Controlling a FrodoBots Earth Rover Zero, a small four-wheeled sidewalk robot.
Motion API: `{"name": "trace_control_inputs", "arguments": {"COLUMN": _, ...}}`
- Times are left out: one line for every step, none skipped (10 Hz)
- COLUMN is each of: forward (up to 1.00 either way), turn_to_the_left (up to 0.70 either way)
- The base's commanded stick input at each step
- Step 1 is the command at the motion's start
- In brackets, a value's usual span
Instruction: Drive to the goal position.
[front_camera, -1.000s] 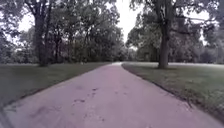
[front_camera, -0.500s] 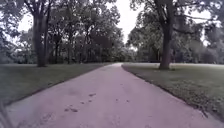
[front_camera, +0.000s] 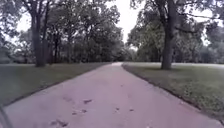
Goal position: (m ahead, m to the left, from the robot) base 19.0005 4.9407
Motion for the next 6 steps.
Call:
{"name": "trace_control_inputs", "arguments": {"forward": 0.70, "turn_to_the_left": 0.00}}
{"name": "trace_control_inputs", "arguments": {"forward": 0.70, "turn_to_the_left": 0.00}}
{"name": "trace_control_inputs", "arguments": {"forward": 0.70, "turn_to_the_left": 0.00}}
{"name": "trace_control_inputs", "arguments": {"forward": 0.70, "turn_to_the_left": 0.00}}
{"name": "trace_control_inputs", "arguments": {"forward": 0.70, "turn_to_the_left": 0.00}}
{"name": "trace_control_inputs", "arguments": {"forward": 0.70, "turn_to_the_left": 0.00}}
